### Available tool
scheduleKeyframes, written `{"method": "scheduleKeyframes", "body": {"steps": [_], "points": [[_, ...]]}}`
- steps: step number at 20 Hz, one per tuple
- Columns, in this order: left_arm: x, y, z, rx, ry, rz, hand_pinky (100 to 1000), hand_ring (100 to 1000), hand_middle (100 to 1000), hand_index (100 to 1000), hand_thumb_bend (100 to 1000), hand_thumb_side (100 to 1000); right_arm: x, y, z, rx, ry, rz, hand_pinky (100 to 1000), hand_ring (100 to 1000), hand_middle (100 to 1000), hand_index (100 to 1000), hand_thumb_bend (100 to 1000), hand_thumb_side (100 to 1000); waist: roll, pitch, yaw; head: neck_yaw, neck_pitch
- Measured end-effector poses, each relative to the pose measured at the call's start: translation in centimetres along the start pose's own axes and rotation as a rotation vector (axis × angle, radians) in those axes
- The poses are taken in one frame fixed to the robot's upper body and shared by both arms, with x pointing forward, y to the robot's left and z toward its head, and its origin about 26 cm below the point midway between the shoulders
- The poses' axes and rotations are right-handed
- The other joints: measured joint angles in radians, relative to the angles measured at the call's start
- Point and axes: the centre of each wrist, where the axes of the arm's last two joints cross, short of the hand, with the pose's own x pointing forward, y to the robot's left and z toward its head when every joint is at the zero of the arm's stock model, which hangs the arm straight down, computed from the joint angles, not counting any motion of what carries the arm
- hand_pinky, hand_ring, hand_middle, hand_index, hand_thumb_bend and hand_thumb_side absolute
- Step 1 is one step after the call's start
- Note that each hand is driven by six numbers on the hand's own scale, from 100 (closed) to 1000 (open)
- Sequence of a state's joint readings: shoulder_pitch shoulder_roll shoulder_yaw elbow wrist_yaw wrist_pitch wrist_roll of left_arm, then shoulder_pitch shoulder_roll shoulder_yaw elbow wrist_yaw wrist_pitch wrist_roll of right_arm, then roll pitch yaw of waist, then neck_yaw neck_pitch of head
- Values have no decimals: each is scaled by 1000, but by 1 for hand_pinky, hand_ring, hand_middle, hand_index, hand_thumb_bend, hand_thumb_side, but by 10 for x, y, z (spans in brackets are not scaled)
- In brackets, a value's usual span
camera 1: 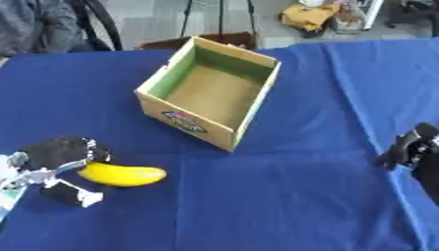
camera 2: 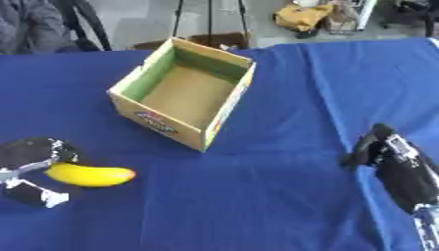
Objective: Pick up objects on the table and place them in the box.
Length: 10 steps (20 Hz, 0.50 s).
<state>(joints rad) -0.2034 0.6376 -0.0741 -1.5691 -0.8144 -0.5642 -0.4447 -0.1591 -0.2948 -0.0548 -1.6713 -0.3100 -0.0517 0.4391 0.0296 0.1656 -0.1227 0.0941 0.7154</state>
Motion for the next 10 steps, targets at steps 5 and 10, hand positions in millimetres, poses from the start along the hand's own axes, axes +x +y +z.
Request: {"method": "scheduleKeyframes", "body": {"steps": [5,10], "points": [[0,5,2,14,-3,0,554,538,516,744,190,419,0,0,0,0,0,0,516,373,312,499,100,794,2,0,0,0,0],[-1,11,7,22,-4,-8,554,537,515,744,189,408,0,0,0,0,0,0,516,373,312,499,100,793,3,-2,0,-1,0]]}}
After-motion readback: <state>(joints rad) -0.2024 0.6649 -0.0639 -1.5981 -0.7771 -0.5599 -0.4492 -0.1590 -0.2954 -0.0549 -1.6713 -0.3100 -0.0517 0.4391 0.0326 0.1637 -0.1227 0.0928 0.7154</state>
